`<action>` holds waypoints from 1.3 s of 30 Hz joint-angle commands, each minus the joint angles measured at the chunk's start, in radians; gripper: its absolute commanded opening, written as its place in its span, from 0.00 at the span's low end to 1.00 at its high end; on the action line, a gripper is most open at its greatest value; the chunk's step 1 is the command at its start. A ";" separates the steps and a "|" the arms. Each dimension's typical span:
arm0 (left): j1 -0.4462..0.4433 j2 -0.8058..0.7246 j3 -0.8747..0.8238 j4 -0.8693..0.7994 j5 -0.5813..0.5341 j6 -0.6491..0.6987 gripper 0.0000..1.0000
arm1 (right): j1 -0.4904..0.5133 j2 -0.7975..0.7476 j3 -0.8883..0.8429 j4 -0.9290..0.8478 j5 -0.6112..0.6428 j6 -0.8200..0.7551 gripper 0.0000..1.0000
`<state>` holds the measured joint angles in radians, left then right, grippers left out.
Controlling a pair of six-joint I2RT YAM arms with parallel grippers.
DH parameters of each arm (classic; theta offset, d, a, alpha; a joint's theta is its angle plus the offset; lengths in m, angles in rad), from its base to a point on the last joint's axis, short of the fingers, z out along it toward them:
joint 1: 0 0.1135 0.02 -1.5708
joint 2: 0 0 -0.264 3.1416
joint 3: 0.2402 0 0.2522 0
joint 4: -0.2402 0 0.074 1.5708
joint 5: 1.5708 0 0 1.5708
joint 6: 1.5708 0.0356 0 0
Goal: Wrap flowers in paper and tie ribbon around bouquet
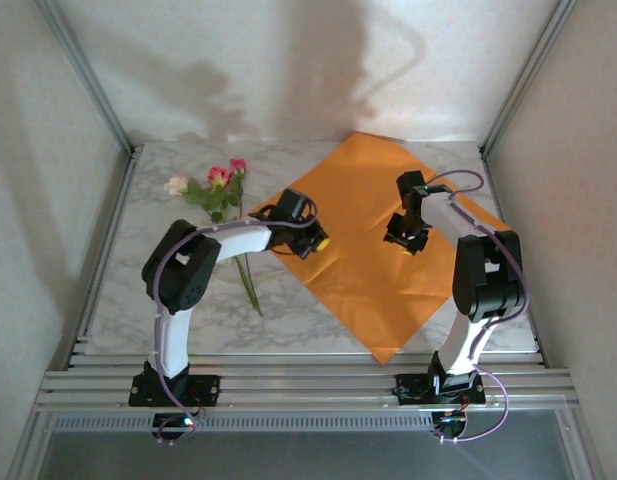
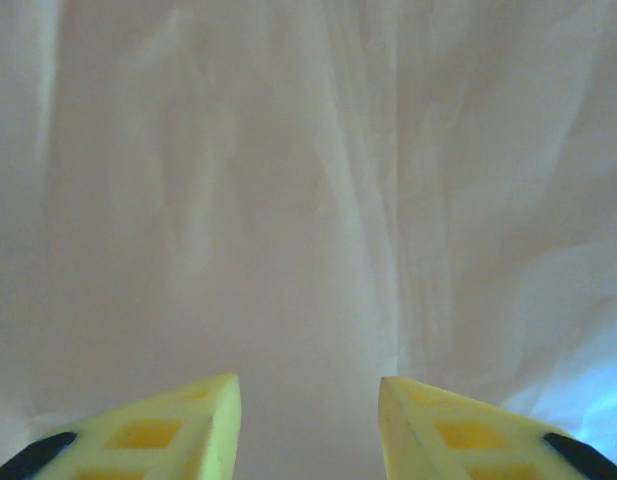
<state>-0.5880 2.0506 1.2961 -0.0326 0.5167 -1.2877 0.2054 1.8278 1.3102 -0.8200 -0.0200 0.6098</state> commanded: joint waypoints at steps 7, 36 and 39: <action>0.111 -0.055 -0.254 0.094 0.014 -0.039 0.01 | 0.072 0.117 -0.030 -0.028 -0.043 -0.032 0.40; 0.390 -0.130 0.004 -0.616 -0.405 0.628 0.35 | 0.105 0.098 -0.029 -0.071 0.025 0.007 0.40; 0.388 -0.141 0.006 -0.632 -0.472 0.627 0.35 | 0.105 0.096 -0.028 -0.071 0.025 0.007 0.40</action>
<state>-0.1993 1.9179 1.3048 -0.6315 0.1368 -0.6861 0.3111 1.9297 1.2835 -0.8536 -0.0006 0.6060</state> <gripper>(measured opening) 0.353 0.402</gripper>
